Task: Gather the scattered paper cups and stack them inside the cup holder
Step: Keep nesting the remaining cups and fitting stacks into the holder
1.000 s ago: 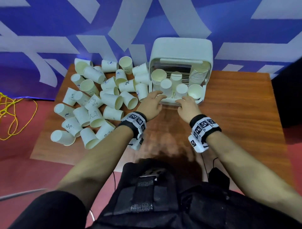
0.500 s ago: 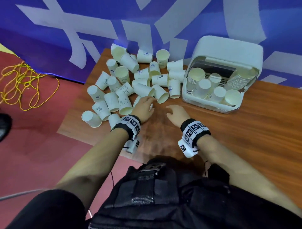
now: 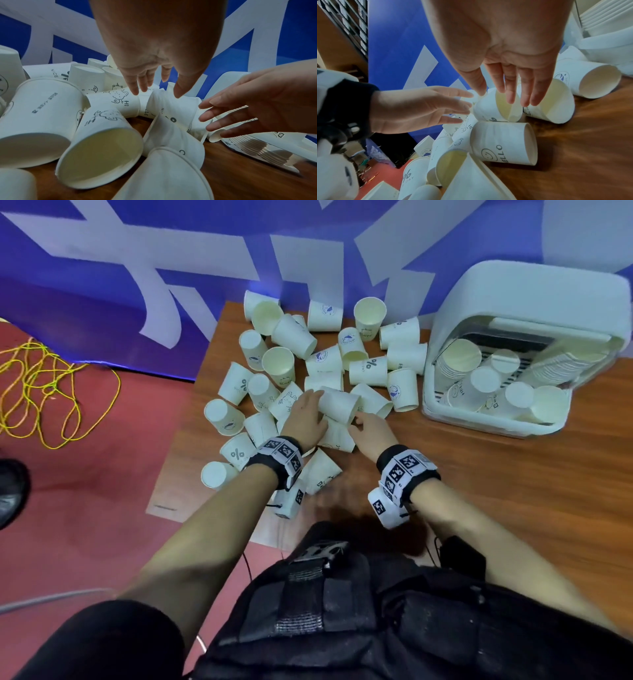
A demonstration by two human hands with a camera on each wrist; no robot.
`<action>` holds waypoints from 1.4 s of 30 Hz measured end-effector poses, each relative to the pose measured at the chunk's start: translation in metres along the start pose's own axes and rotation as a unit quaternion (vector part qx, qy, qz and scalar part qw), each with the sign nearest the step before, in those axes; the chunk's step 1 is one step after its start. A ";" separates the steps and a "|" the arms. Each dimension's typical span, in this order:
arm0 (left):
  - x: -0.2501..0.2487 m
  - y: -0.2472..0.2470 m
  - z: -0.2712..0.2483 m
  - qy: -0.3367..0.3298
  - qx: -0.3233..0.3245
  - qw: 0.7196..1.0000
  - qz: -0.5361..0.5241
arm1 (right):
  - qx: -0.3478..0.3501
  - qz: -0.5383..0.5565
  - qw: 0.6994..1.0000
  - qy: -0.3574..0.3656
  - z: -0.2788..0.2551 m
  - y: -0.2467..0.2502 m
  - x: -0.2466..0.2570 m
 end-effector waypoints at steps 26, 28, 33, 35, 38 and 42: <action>-0.058 -0.011 -0.015 -0.098 -0.072 0.981 -0.154 | -0.222 0.165 0.956 0.097 -0.028 0.044 -0.018; -0.072 -0.017 -0.012 -0.089 -0.057 0.980 -0.168 | -0.215 0.161 0.956 0.116 -0.036 0.055 -0.028; -0.114 -0.037 -0.006 -0.101 0.006 0.972 -0.212 | -0.213 0.224 0.944 0.118 -0.068 0.089 -0.057; -0.136 -0.047 -0.007 -0.130 0.026 0.972 -0.196 | -0.217 0.235 0.941 0.113 -0.080 0.101 -0.070; -0.167 -0.058 -0.009 -0.158 0.000 0.973 -0.167 | -0.227 0.253 0.936 0.095 -0.093 0.118 -0.090; -0.196 -0.068 -0.009 -0.206 -0.038 0.974 -0.090 | -0.255 0.258 0.927 0.092 -0.110 0.140 -0.112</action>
Point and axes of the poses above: each hand's wrist, its own z-axis towards the middle knuckle, its own y-axis out of the back of the hand, x = y × z, the point moved 3 cm from there along z, towards the middle knuckle, and after that the axes turned 6 degrees about x, right-handed, at the moved point
